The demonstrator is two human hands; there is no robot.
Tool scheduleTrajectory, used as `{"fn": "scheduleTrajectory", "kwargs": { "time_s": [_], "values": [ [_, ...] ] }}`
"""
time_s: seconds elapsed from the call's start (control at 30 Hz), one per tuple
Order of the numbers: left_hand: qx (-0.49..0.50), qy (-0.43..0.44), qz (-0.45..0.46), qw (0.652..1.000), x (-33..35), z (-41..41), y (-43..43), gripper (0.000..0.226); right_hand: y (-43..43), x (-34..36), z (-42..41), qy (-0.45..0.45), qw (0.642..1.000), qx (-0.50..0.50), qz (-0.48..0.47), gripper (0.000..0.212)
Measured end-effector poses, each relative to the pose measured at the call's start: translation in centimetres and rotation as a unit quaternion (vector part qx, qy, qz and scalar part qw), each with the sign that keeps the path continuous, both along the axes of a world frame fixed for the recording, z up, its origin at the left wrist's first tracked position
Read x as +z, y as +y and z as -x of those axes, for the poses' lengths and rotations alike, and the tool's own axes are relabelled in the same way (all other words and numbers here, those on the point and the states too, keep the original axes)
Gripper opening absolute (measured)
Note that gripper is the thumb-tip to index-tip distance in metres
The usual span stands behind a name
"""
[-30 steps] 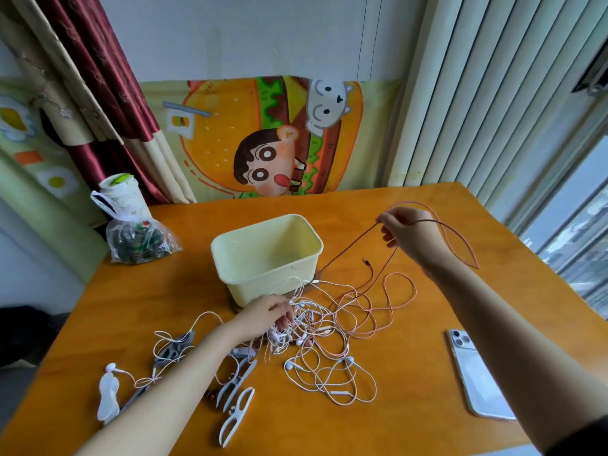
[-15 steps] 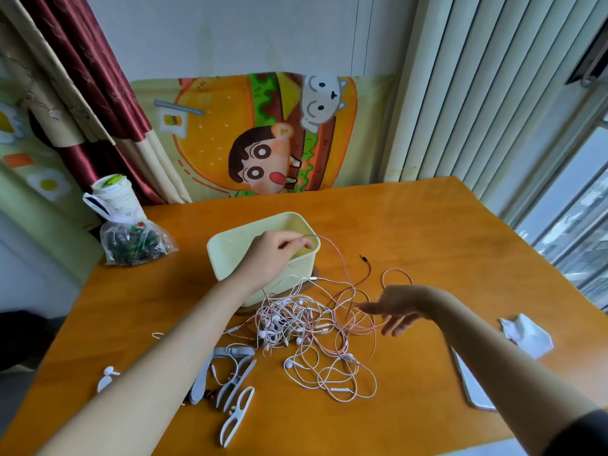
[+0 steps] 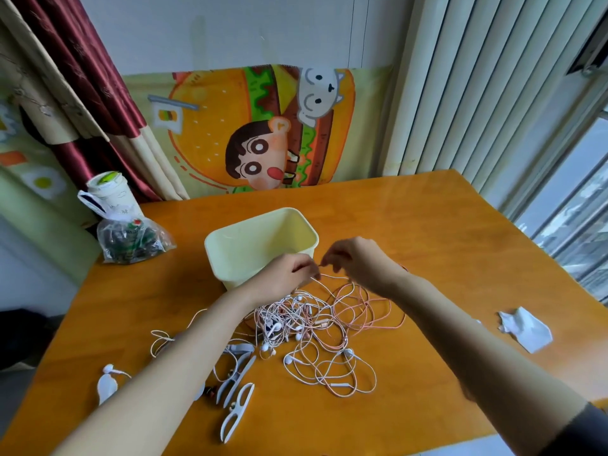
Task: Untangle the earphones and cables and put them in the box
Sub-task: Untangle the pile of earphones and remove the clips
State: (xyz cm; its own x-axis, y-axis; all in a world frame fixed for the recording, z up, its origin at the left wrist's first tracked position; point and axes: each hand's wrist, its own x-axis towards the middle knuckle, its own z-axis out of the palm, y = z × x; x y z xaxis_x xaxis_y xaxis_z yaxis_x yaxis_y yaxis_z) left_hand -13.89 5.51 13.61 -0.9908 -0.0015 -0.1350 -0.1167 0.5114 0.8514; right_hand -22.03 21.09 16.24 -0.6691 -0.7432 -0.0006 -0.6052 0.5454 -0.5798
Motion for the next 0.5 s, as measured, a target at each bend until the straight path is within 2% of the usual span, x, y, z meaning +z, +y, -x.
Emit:
{"fn": "scheduleTrajectory", "kwargs": {
  "time_s": [0.1, 0.23, 0.37, 0.43, 0.5],
  "values": [
    [0.04, -0.033, -0.016, 0.999, -1.9, -0.7, -1.2, 0.024, 1.1, 0.5, 1.3, 0.01, 0.999, -0.041, 0.007, 0.026],
    [0.046, -0.09, 0.036, 0.994, -4.9, -1.2, -2.1, 0.028, 3.0, 1.6, 3.6, 0.045, 0.981, -0.17, 0.082, 0.026],
    [0.042, -0.116, 0.059, 0.991, -6.3, -1.3, -2.6, 0.03, 4.3, 1.8, 4.6, 0.067, 0.969, -0.223, 0.084, 0.025],
    [0.081, -0.052, 0.029, 0.995, -4.3, -0.5, -2.6, 0.03, 4.5, 1.5, 4.7, 0.084, 0.961, -0.248, 0.093, 0.025],
    [0.159, 0.09, -0.022, 0.983, -0.3, 0.5, -2.3, 0.029, 4.6, 1.3, 4.7, 0.084, 0.959, -0.254, 0.096, 0.025]
  ]
}}
